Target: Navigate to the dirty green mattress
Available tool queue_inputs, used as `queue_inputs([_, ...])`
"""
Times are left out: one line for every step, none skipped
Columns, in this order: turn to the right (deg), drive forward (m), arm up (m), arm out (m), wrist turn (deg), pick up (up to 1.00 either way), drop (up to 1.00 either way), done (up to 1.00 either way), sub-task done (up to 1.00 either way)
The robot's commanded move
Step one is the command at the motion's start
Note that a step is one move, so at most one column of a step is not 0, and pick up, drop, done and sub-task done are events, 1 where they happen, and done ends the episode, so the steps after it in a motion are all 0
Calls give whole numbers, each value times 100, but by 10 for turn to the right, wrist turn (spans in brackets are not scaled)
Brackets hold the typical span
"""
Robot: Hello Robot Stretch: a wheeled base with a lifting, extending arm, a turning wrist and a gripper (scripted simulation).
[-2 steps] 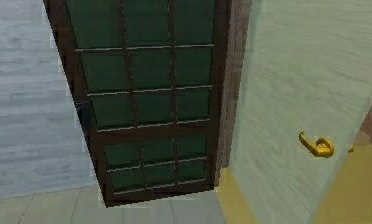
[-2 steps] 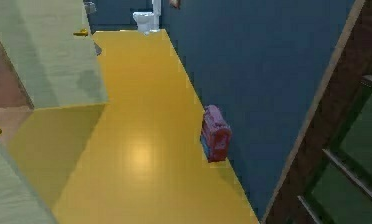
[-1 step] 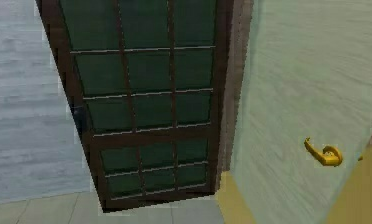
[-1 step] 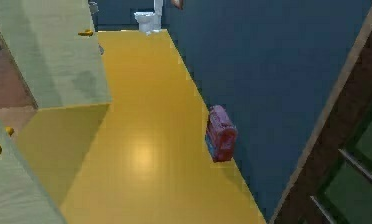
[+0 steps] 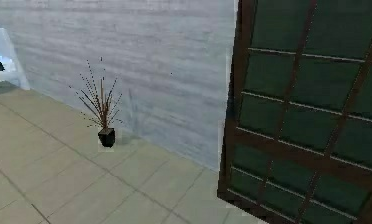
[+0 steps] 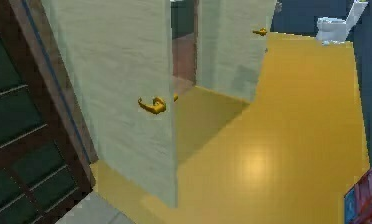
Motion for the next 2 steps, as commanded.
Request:
queue_inputs([-360, 0, 0, 0, 0, 0, 0, 0, 0])
queue_inputs([0, 30, 0, 0, 0, 0, 0, 0, 0])
